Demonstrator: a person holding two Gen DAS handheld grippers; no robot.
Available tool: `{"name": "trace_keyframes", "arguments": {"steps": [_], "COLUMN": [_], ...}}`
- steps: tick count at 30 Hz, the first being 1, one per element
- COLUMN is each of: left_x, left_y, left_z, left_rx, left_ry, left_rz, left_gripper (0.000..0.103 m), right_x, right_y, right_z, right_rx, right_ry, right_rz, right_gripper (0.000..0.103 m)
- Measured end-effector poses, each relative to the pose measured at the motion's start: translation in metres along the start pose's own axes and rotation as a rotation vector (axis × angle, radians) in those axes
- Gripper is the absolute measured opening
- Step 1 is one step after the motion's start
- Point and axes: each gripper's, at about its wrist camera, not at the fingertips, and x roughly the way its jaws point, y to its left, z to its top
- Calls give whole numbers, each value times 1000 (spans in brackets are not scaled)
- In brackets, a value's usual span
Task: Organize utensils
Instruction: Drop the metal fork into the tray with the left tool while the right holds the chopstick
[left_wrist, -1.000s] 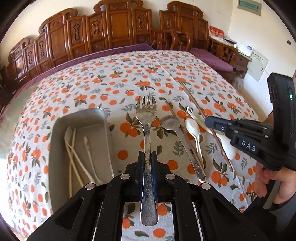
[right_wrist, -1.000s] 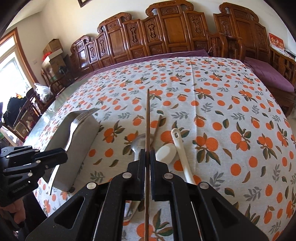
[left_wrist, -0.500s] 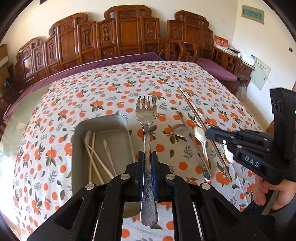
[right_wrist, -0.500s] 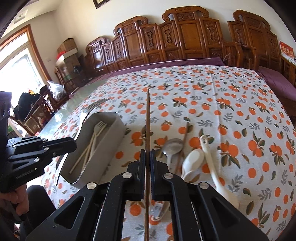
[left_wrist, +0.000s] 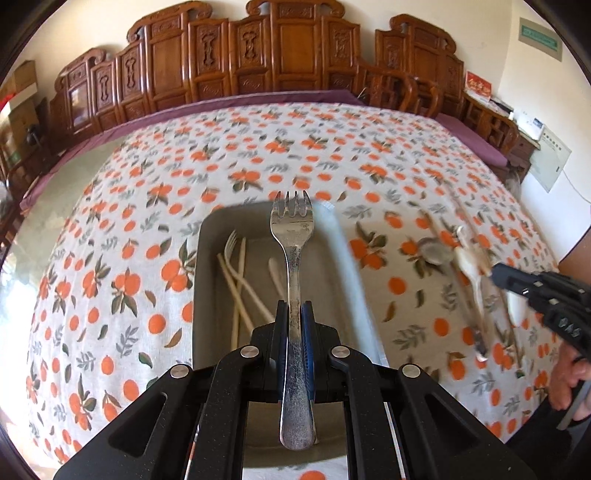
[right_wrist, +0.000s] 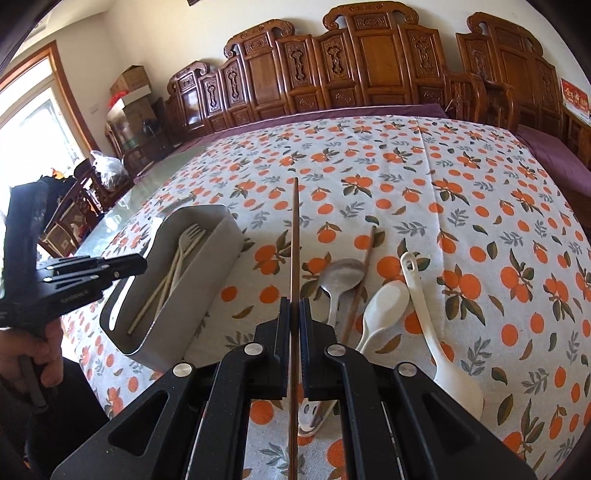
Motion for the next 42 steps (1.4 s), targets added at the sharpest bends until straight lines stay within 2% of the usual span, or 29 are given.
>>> {"name": "trace_keyframes", "arguments": {"steps": [9, 23, 34, 42], "left_x": [29, 43, 15, -8], "left_y": [5, 4, 12, 25], "left_z": [-12, -15, -13, -10], "left_rx": [13, 23, -12, -27], "left_ry": [54, 98, 21, -32], "left_rz": [14, -4, -26, -50], "left_gripper": [7, 7, 7, 7], "right_x": [12, 17, 18, 13], "right_y": [1, 6, 15, 46], "right_z": [-3, -4, -6, 6], "right_rx": [-18, -35, -48, -59], "right_ry": [33, 43, 55, 48], "right_rz": [-6, -1, -10, 23], "right_gripper": [6, 6, 6, 6]}}
